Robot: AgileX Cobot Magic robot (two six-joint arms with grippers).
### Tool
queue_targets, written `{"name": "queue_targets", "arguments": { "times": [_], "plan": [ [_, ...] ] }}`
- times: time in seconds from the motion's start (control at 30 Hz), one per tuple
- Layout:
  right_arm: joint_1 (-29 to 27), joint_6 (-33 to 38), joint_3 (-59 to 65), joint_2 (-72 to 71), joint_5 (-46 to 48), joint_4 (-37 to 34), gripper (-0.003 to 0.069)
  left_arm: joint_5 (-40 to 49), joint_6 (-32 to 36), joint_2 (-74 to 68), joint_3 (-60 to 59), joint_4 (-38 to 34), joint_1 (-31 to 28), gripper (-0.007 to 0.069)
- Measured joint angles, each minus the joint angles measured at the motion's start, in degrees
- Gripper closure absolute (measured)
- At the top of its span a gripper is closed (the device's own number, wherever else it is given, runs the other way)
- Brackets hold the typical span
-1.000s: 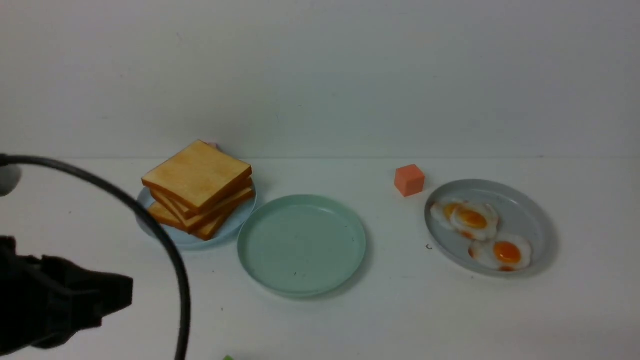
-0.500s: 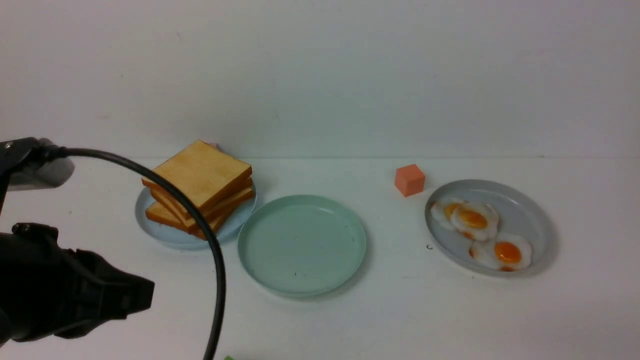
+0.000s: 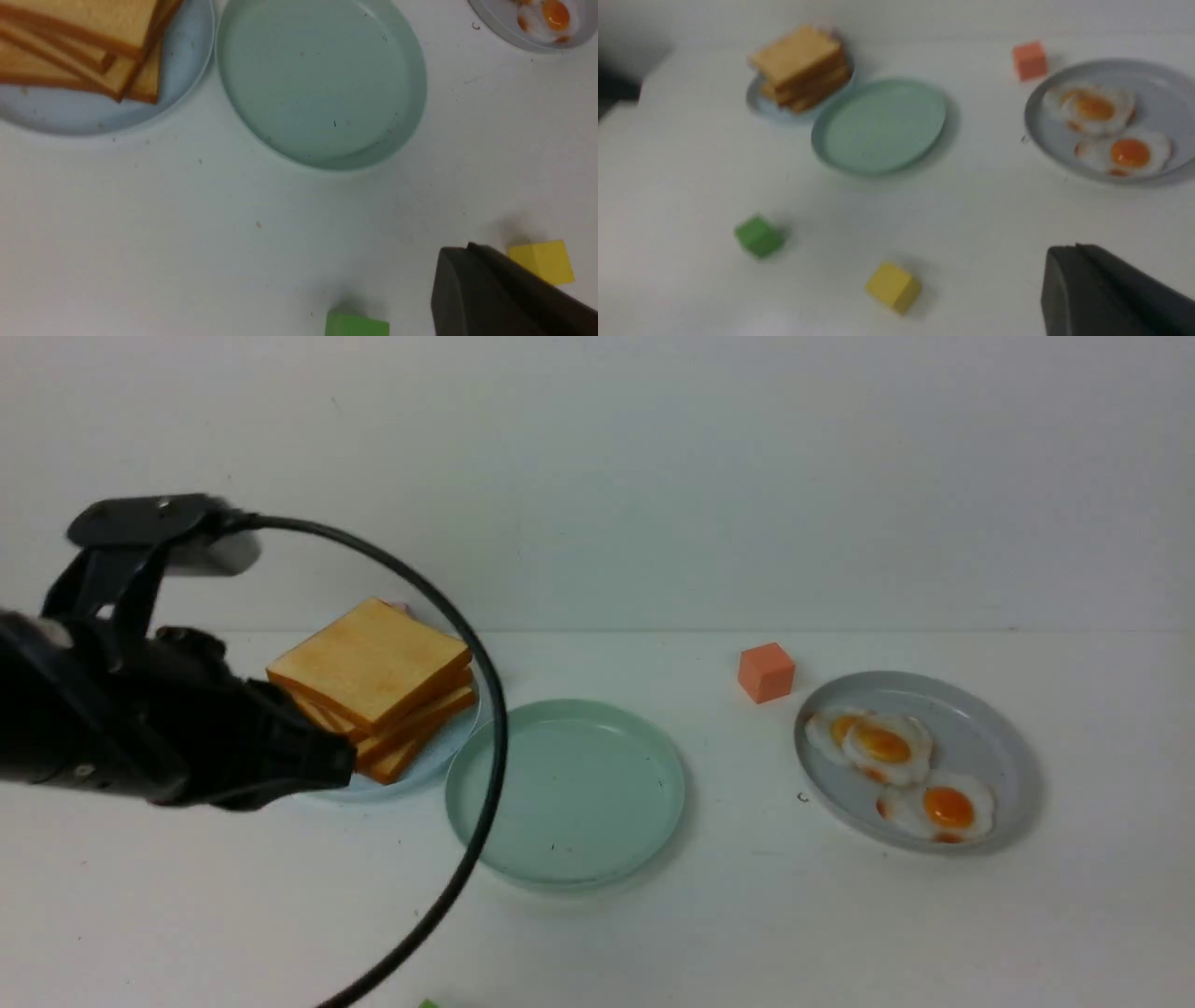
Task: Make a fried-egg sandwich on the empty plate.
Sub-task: Use the left arm to grab a slice of bread
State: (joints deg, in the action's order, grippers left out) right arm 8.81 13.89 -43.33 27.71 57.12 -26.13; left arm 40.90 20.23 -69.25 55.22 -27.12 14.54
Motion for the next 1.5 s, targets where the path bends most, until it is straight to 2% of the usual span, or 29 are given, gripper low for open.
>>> {"name": "queue_targets", "arguments": {
  "times": [0.1, 0.23, 0.27, 0.3, 0.33, 0.4, 0.47, 0.5, 0.73, 0.83, 0.9, 1.1, 1.27, 1.37, 1.5],
  "plan": [
    [6.8, 0.6, -6.9, 7.0, 4.3, 2.3, 0.0657, -0.3, -2.2, -6.2, 5.5, 5.5, 3.4, 0.0638],
    [13.8, 0.0, -10.0, 11.2, 5.4, 5.9, 0.0655, -0.6, -7.5, -13.0, 10.7, 13.4, 3.9, 0.0638],
    [15.9, -0.4, -10.6, 12.1, 5.4, 7.4, 0.0655, -1.2, -9.1, -16.4, 12.8, 18.8, 3.9, 0.0638],
    [17.2, -0.5, -10.7, 12.4, 5.3, 8.3, 0.0655, -1.6, -9.6, -18.5, 13.9, 20.9, 3.8, 0.0638],
    [17.3, -0.5, -10.7, 12.4, 5.3, 8.4, 0.0655, -1.7, -9.6, -18.9, 13.9, 21.4, 3.8, 0.0638],
    [18.4, -0.8, -10.7, 12.6, 5.5, 10.1, 0.0652, -3.3, -10.2, -24.0, 16.7, 27.1, 3.8, 0.061],
    [18.6, -0.9, -10.7, 12.6, 5.5, 10.8, 0.0652, -4.8, -10.2, -26.4, 17.8, 28.7, 3.8, 0.0559],
    [18.6, -0.9, -10.7, 12.6, 5.5, 10.8, 0.0651, -4.8, -10.2, -26.6, 17.9, 28.8, 3.8, 0.0559],
    [18.6, -1.0, -10.7, 12.6, 5.4, 11.7, 0.0651, -11.5, -10.1, -32.0, 18.4, 37.8, 3.8, 0.0264],
    [18.6, -1.0, -10.7, 12.7, 5.2, 11.8, 0.0651, -14.5, -10.1, -33.6, 18.4, 40.9, 3.8, 0.0179],
    [18.6, -1.1, -10.7, 12.7, 5.0, 11.8, 0.0651, -15.8, -10.1, -34.9, 18.4, 42.1, 3.8, 0.0154],
    [18.6, -1.6, -10.7, 12.7, 4.0, 11.7, 0.0648, -19.2, -10.5, -39.6, 18.4, 47.4, 3.8, 0.0137],
    [18.6, -1.6, -10.7, 12.7, 4.0, 11.0, 0.0645, -20.1, -14.8, -41.7, 18.6, 50.6, 3.8, 0.0146],
    [18.6, -1.6, -10.7, 12.7, 4.0, 9.7, 0.0641, -20.4, -21.0, -42.1, 18.8, 53.8, 3.8, 0.0211],
    [18.6, -1.6, -10.7, 12.7, 4.0, 8.4, 0.0638, -20.5, -24.1, -42.1, 18.9, 56.7, 3.8, 0.0321]
  ]
}}
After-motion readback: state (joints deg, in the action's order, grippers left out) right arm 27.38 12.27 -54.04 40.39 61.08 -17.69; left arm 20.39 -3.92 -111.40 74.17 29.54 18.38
